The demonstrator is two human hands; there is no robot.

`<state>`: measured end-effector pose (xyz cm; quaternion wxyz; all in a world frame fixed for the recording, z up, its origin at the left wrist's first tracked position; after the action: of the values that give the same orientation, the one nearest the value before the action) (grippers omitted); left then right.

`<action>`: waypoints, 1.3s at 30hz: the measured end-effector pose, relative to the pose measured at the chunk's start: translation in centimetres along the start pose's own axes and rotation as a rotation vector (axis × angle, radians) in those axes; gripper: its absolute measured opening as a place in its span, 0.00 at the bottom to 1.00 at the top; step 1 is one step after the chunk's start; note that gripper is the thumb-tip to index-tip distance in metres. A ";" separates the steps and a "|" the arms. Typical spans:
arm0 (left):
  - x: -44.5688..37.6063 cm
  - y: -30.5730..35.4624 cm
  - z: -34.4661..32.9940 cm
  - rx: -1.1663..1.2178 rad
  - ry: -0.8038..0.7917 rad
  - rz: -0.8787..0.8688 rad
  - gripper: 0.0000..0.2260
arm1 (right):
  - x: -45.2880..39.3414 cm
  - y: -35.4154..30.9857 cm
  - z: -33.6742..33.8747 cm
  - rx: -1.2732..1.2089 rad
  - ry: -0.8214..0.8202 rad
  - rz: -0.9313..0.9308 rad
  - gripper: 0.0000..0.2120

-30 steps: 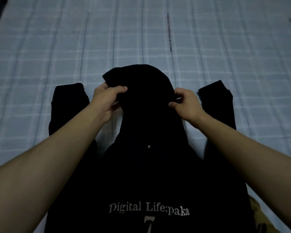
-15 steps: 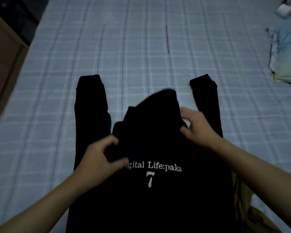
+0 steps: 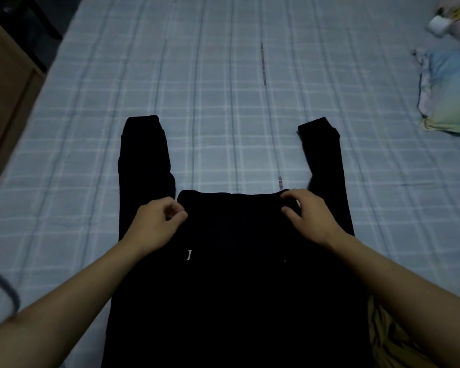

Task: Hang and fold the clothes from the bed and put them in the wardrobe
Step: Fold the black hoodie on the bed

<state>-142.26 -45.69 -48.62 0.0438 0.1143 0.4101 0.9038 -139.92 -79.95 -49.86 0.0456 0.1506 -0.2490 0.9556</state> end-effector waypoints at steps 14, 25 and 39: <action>-13.5 -5.8 -3.5 -0.423 -0.593 0.015 0.16 | -9.8 3.1 -3.6 0.370 -0.337 -0.103 0.29; -11.0 -4.0 -3.9 -0.258 -0.601 0.150 0.19 | -8.4 2.8 -1.3 0.311 -0.440 -0.138 0.29; -2.0 3.3 1.9 -0.445 -0.229 -0.129 0.12 | 0.7 -0.2 5.8 0.133 -0.234 -0.016 0.14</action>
<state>-139.82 -46.81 -45.29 0.1717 0.1768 0.2001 0.9483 -139.01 -82.57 -44.73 0.0138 0.2658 -0.1877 0.9455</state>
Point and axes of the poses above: each hand's wrist, its own x-axis away from the middle knuckle, its own z-axis out of the back of the hand, y = z × x, the point moved 1 cm from there along -x, towards the middle knuckle, and after that the axes turned 13 degrees about -z, right-handed, at the moved point
